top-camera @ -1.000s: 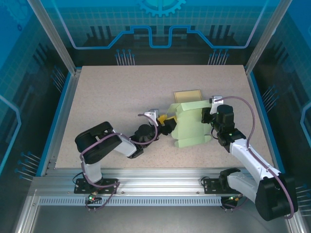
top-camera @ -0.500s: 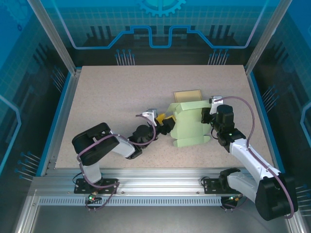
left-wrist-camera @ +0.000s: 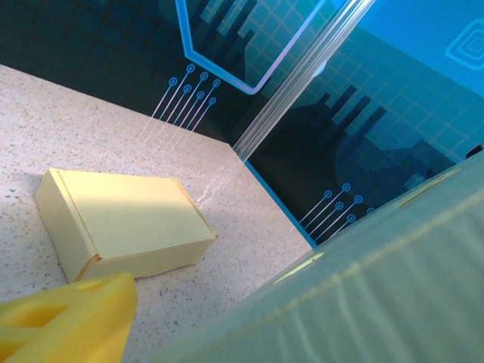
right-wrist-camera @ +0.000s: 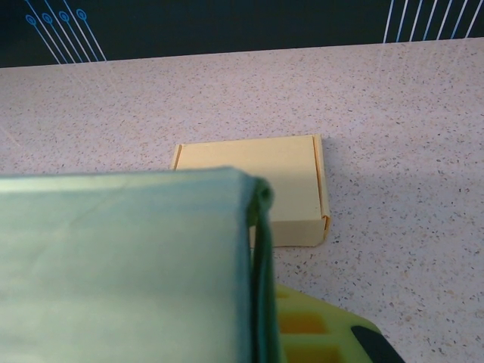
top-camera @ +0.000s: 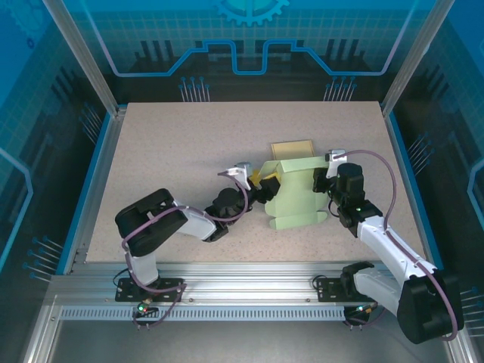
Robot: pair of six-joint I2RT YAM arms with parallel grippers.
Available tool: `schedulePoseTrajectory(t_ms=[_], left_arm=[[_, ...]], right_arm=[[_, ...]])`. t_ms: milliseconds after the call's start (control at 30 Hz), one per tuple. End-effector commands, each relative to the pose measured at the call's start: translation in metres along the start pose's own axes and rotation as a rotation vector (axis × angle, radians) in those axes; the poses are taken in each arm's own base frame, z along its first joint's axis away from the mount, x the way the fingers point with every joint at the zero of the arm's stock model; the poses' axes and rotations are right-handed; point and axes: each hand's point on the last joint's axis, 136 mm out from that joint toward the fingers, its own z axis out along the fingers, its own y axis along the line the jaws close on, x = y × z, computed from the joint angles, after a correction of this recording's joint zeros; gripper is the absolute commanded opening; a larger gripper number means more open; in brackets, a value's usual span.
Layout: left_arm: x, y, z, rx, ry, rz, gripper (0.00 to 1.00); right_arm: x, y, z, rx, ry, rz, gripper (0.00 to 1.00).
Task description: Fold the paper box
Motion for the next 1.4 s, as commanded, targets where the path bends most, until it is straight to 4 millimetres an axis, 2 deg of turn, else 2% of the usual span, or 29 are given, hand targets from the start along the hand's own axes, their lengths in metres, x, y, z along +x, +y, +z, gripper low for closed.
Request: schedulePoseTrajectory(t_ms=[0,167,333,433,633,833,900,967,1067,1167,1267,1367], left_arm=[[0.007,0.005,0.005,-0.027,0.012,0.022,0.78],[0.018,0.011,0.006,-0.047,0.053,0.028,0.76],[0.009,0.005,-0.005,-0.028,0.048,0.029,0.76],[0.007,0.0,-0.018,-0.006,0.068,0.034,0.8],[0.017,-0.011,-0.059,0.05,0.165,0.035,0.91],[0.017,-0.028,-0.097,0.113,0.248,0.084,0.92],[0.009,-0.025,-0.108,0.088,0.246,0.107,0.92],[-0.009,-0.019,-0.118,0.036,0.213,0.15,0.9],[-0.047,-0.013,-0.131,-0.068,0.135,0.249,0.82],[-0.083,0.004,-0.139,-0.202,0.078,0.333,0.72],[-0.108,0.022,-0.136,-0.285,0.071,0.325,0.65],[-0.115,0.033,-0.122,-0.307,0.094,0.329,0.63]], right_arm=[[-0.003,0.006,-0.004,-0.025,-0.019,-0.007,0.0],[-0.003,0.006,-0.004,-0.024,-0.018,-0.007,0.0],[-0.002,0.004,-0.003,-0.012,-0.015,-0.007,0.0],[-0.002,0.003,-0.003,-0.007,-0.013,-0.007,0.0],[0.001,0.001,0.001,0.003,0.009,-0.002,0.0],[0.003,0.002,0.005,-0.002,0.031,0.0,0.0],[0.002,0.003,0.004,-0.006,0.03,-0.001,0.0],[0.002,0.004,0.004,-0.008,0.031,0.0,0.0],[0.002,0.005,0.004,-0.016,0.035,0.001,0.0],[0.0,0.007,0.003,-0.028,0.034,0.0,0.0],[0.001,0.009,0.003,-0.039,0.041,0.001,0.0],[0.001,0.011,0.001,-0.046,0.049,0.005,0.0]])
